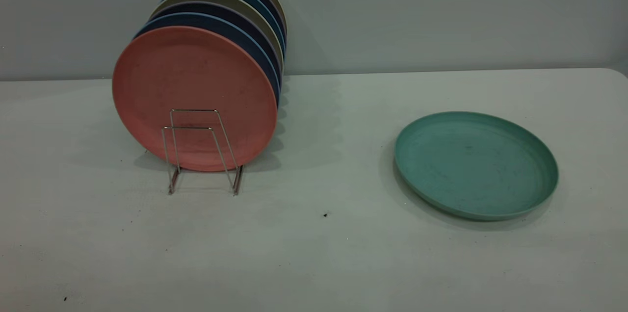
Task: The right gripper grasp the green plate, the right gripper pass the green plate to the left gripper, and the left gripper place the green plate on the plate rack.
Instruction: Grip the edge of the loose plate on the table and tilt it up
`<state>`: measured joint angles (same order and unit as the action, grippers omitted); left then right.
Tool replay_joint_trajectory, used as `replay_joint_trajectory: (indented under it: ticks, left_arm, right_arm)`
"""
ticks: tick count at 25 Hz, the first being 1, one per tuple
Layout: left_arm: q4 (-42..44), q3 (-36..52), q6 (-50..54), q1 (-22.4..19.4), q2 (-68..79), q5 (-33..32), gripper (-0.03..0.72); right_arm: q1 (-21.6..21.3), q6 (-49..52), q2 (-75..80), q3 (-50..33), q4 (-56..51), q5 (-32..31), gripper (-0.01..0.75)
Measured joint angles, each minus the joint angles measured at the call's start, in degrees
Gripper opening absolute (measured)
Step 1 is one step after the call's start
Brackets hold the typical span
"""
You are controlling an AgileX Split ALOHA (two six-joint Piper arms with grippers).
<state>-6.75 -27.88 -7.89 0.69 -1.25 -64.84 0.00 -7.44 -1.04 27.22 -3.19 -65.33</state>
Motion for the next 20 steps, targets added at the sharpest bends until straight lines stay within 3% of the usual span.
replay_joint_trajectory:
  ticks: [20]
  left_arm:
    - [-0.05, 0.00, 0.00, 0.00, 0.00, 0.00, 0.575]
  right_arm:
    - [0.00, -0.04, 0.00, 0.00, -1.21, 0.00, 0.552]
